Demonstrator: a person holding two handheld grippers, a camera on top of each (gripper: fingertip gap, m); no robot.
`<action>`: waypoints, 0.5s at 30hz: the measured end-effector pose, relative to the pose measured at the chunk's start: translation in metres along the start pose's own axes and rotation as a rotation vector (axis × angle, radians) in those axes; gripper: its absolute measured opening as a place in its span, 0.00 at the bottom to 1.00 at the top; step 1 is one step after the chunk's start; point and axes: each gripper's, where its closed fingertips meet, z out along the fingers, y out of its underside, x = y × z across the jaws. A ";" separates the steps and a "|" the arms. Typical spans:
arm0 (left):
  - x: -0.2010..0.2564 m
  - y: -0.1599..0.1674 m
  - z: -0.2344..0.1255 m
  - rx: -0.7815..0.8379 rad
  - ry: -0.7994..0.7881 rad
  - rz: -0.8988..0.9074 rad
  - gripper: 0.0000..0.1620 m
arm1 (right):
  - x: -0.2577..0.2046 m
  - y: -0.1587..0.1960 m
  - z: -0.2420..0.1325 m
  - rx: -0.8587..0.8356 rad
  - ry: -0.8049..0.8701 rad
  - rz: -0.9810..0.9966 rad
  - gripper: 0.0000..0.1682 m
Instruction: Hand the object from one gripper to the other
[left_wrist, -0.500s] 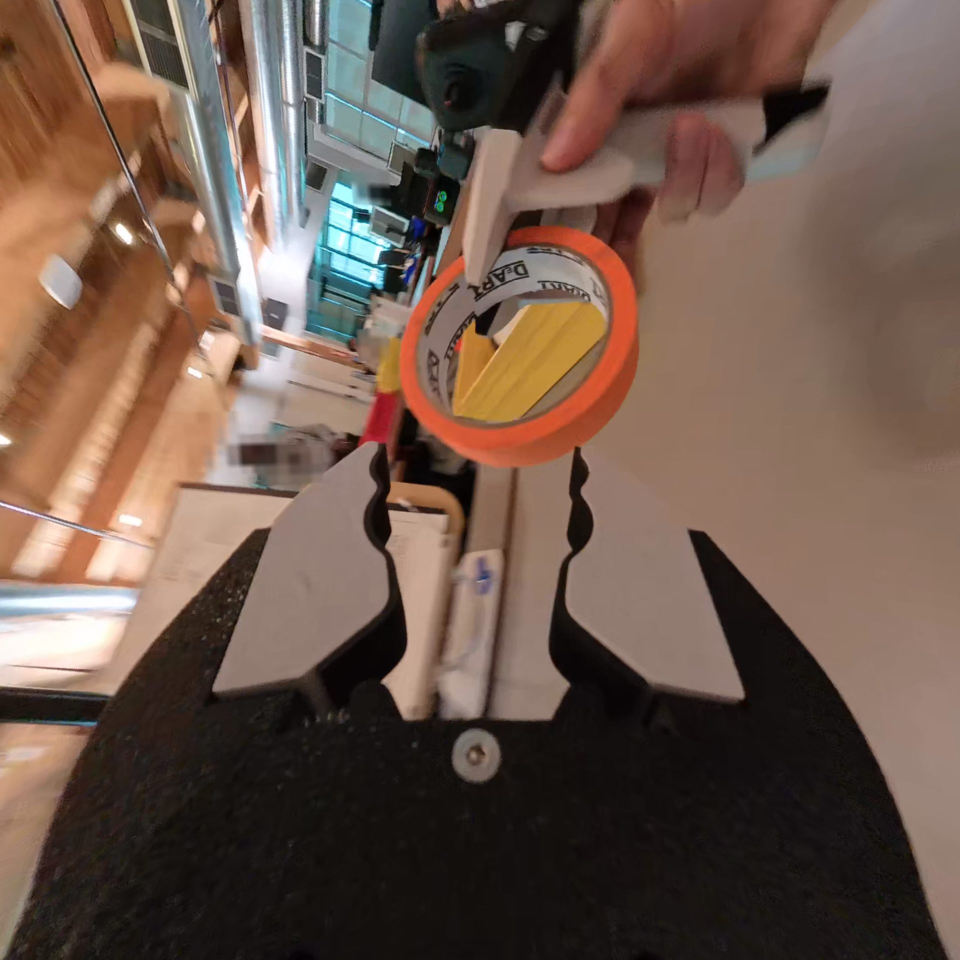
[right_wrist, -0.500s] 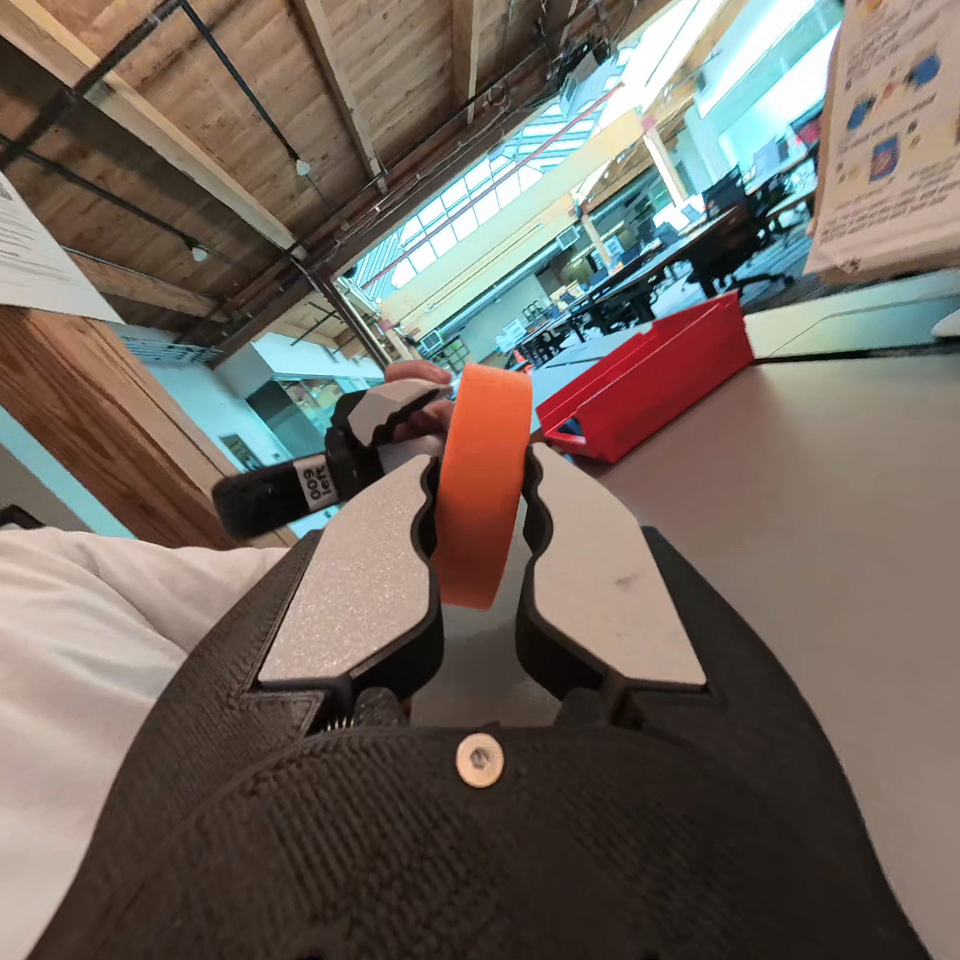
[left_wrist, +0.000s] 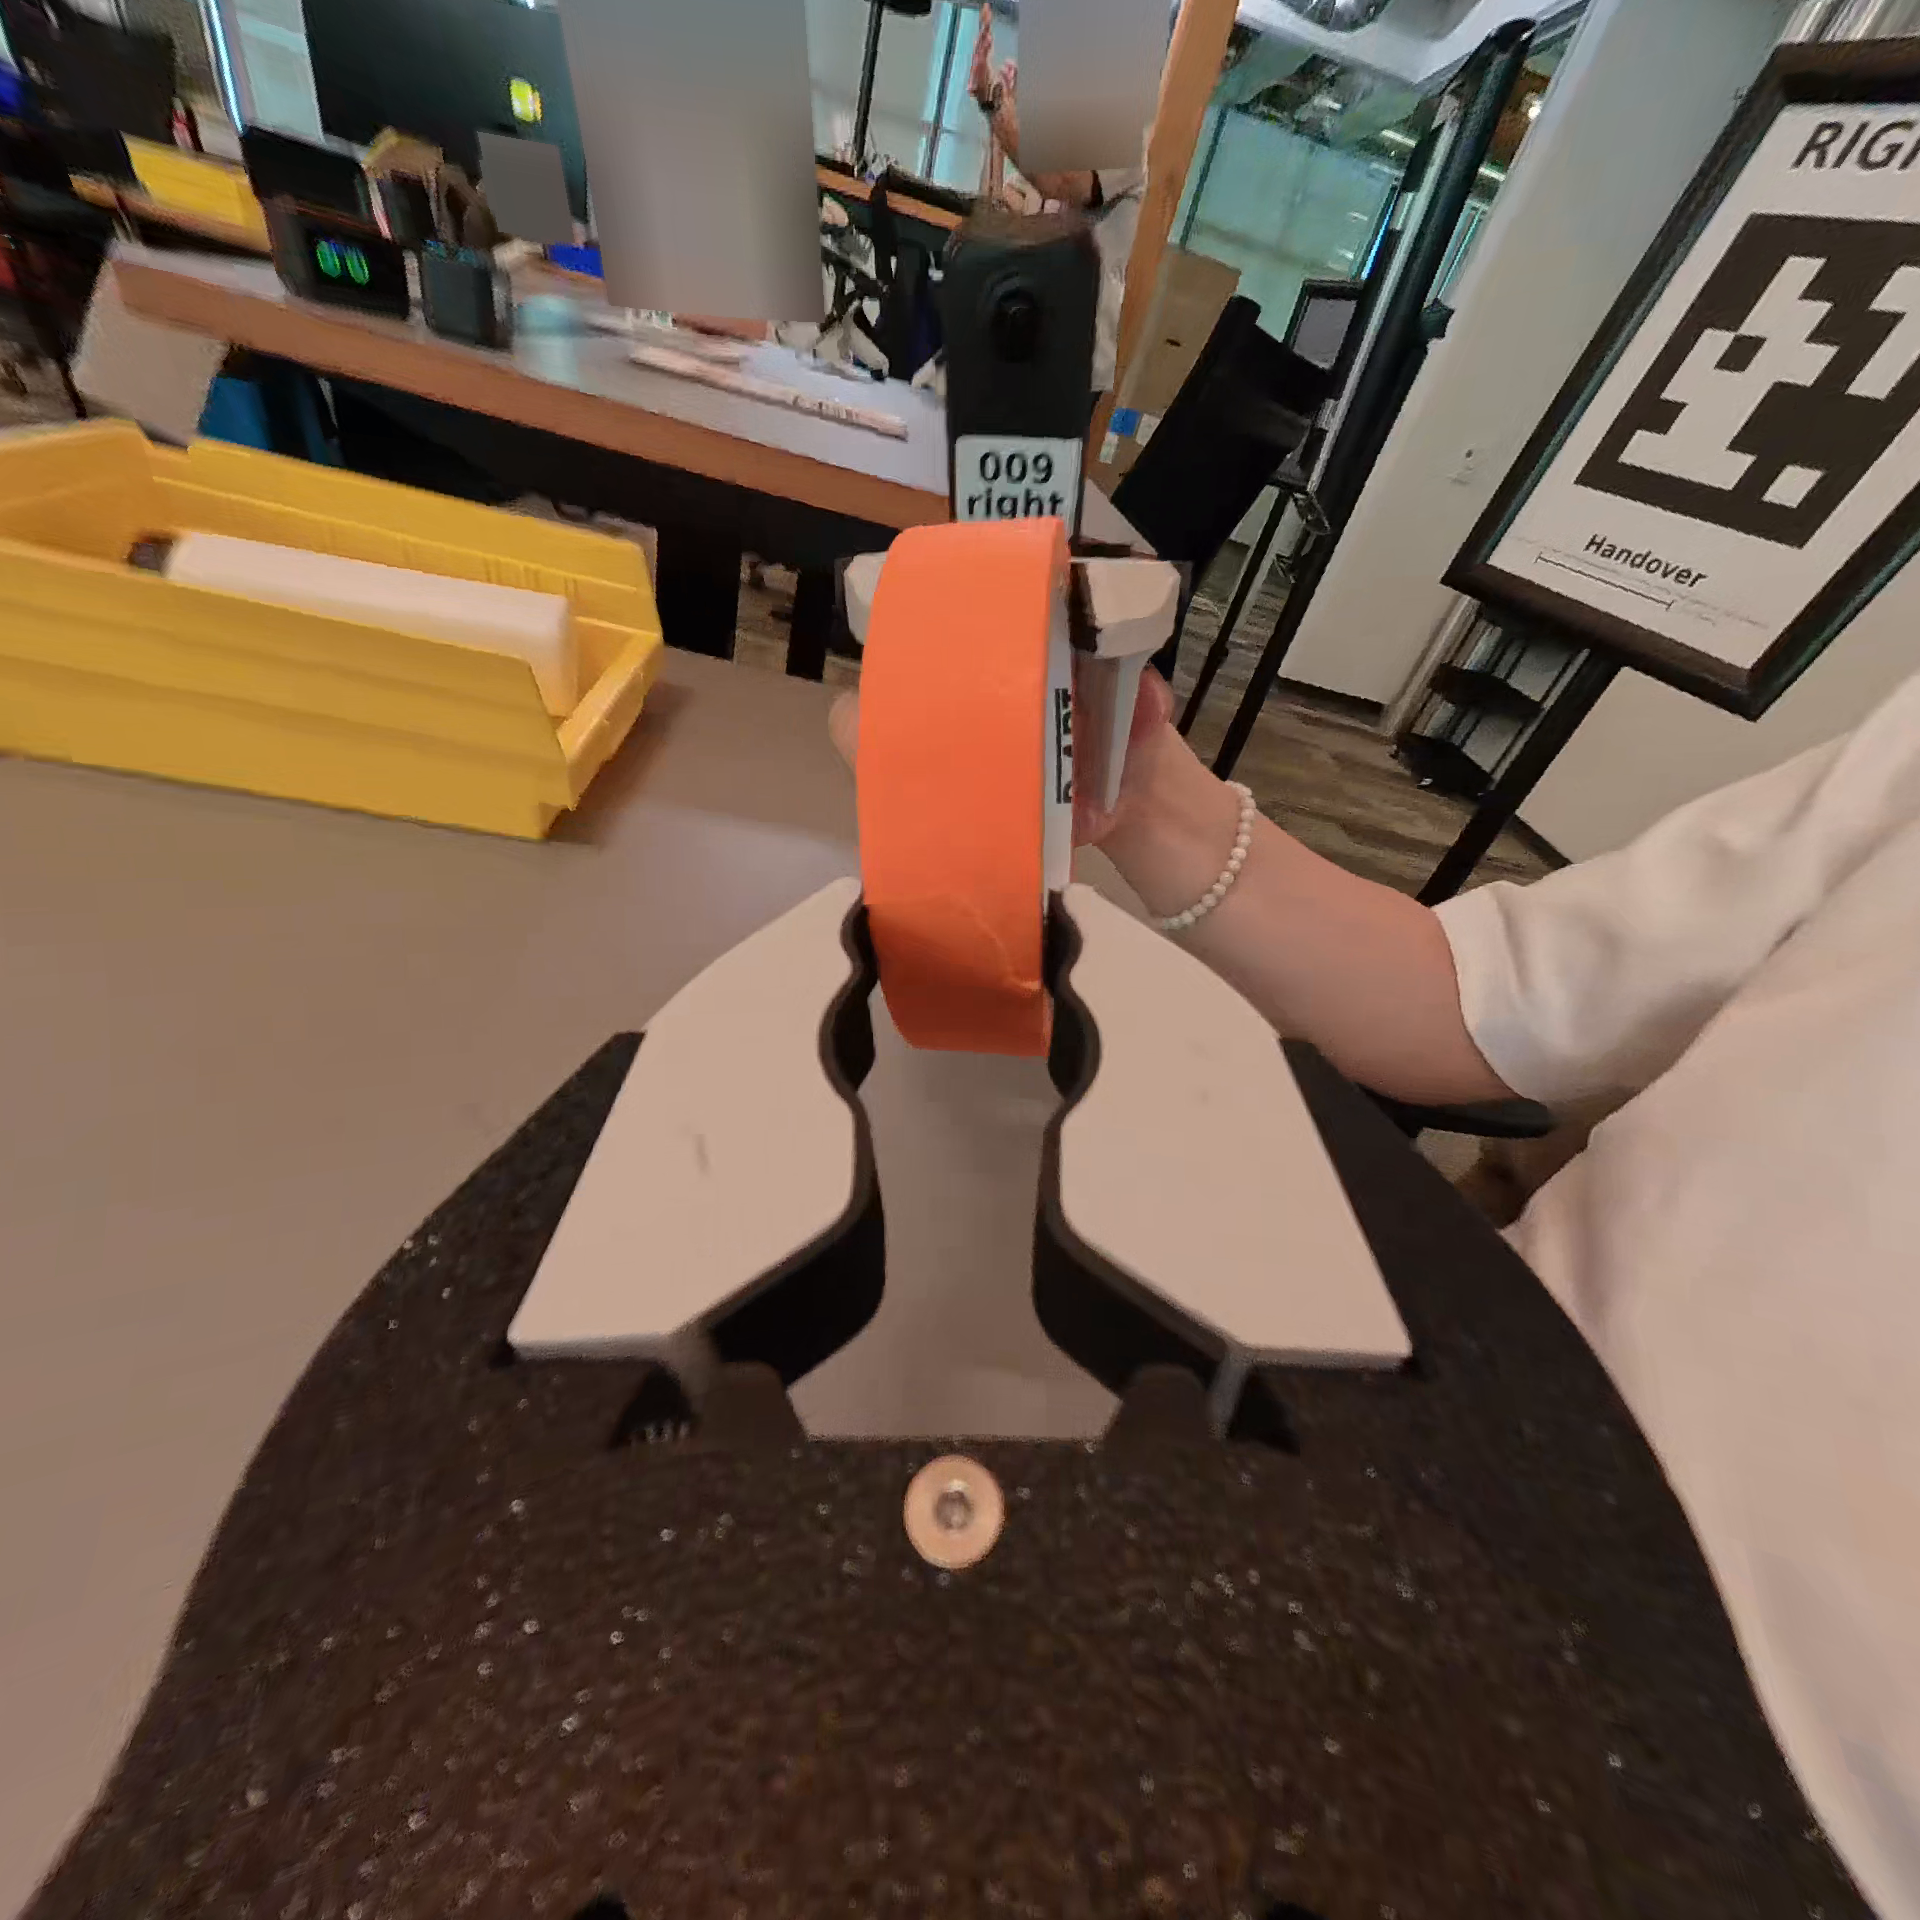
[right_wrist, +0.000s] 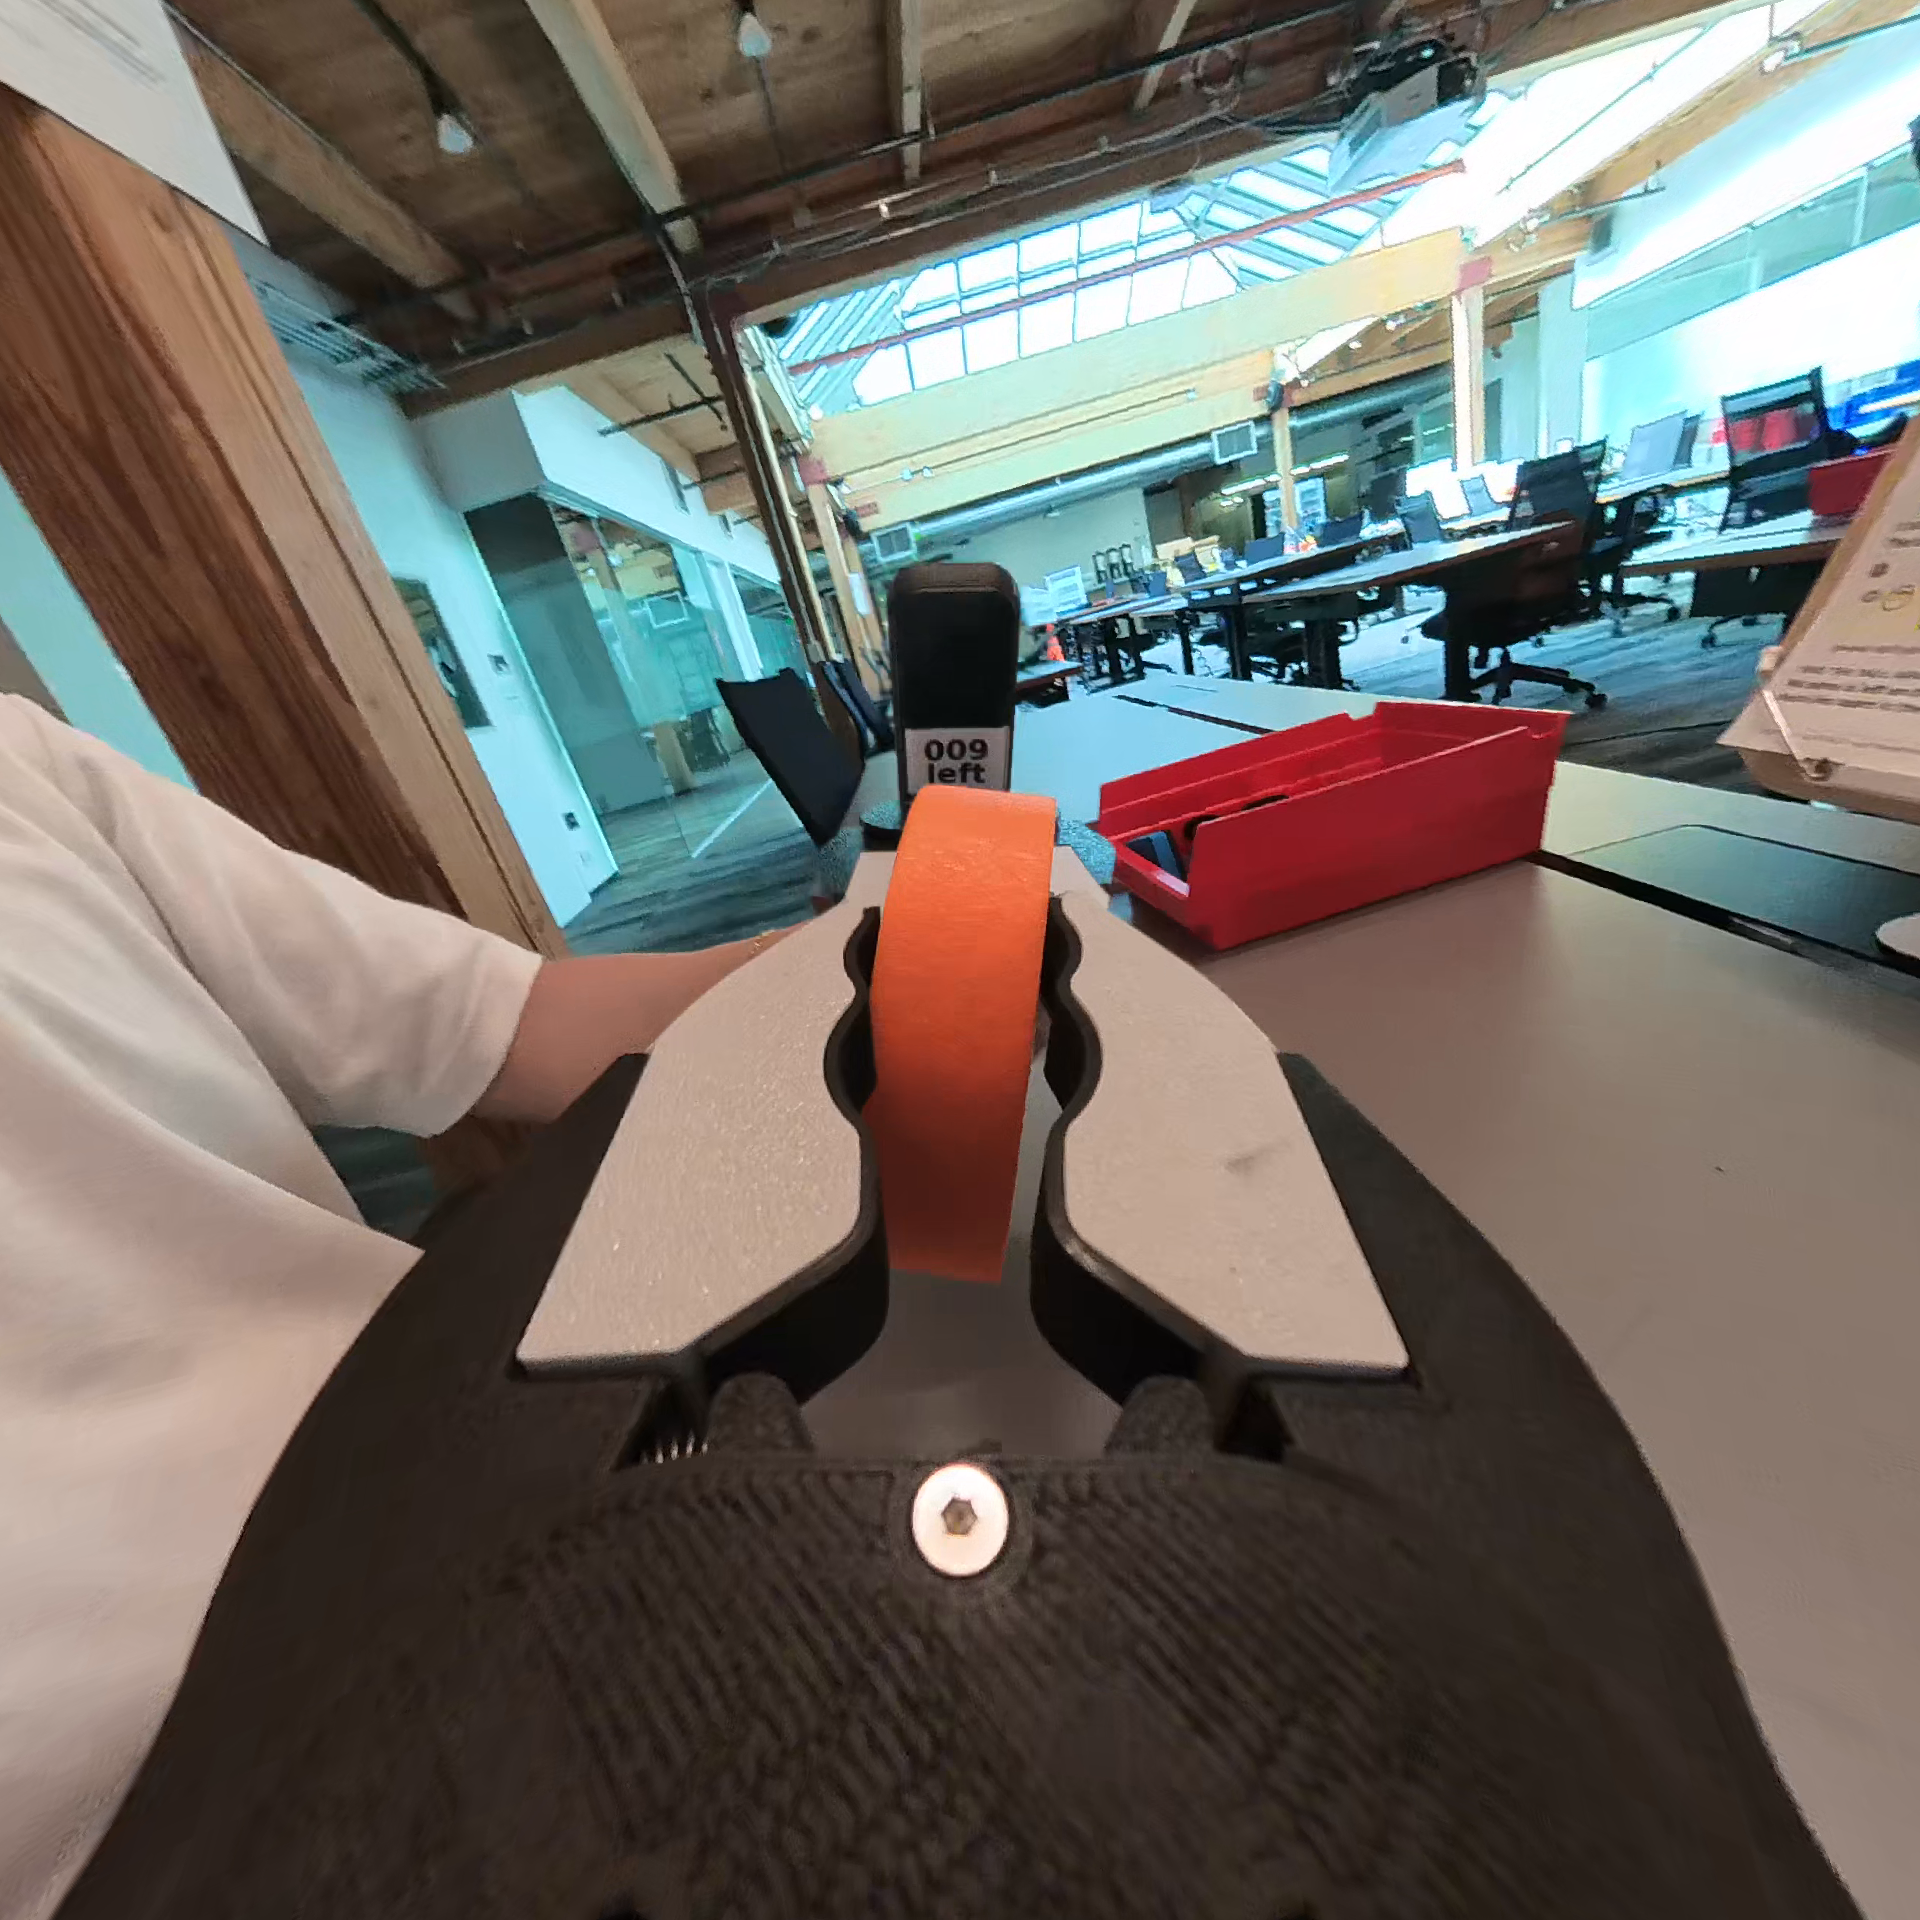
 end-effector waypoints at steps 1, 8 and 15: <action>-0.001 0.003 0.001 -0.018 0.011 -0.035 0.18 | 0.002 0.002 0.000 -0.017 0.018 -0.017 0.18; -0.019 0.000 -0.007 0.047 -0.012 -0.336 0.18 | 0.011 0.011 -0.018 -0.136 0.222 -0.517 0.39; -0.043 -0.008 -0.019 0.070 -0.003 -0.805 0.18 | 0.033 0.015 -0.016 -0.408 0.540 -1.412 0.46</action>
